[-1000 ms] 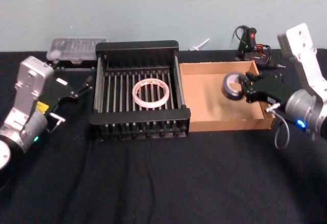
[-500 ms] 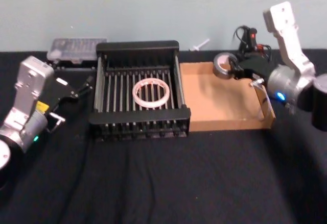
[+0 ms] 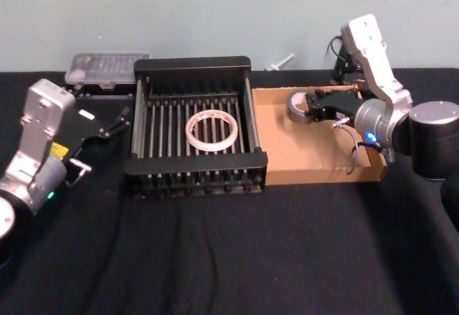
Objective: Pick up the white tape and place it into the black box , Pick up the silver tape and place it into the brown box.
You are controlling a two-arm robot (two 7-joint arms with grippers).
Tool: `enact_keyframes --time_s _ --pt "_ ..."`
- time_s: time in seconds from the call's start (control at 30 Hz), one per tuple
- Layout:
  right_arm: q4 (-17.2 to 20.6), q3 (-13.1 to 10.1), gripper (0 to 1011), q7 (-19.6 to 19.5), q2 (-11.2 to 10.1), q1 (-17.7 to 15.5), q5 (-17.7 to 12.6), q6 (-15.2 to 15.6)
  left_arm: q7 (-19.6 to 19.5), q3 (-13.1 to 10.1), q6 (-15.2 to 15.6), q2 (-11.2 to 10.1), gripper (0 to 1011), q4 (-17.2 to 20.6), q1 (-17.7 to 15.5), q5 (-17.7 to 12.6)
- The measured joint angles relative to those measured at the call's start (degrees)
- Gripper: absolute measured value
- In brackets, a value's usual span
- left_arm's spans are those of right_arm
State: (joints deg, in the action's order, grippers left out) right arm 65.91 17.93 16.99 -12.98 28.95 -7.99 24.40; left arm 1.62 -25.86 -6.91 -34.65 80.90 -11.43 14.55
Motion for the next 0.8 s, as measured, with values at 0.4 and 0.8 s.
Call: enact_keyframes --time_s 0.4,0.8 --pt "-0.16 0.06 177 0.04 0.04 0.11 0.14 -0.01 0.00 0.00 0.00 0.00 1001 0.00 0.00 0.00" --pt "-0.05 0.00 520 0.04 0.00 0.07 -0.01 0.04 0.00 0.00 0.00 0.00 1001 0.00 0.00 0.00"
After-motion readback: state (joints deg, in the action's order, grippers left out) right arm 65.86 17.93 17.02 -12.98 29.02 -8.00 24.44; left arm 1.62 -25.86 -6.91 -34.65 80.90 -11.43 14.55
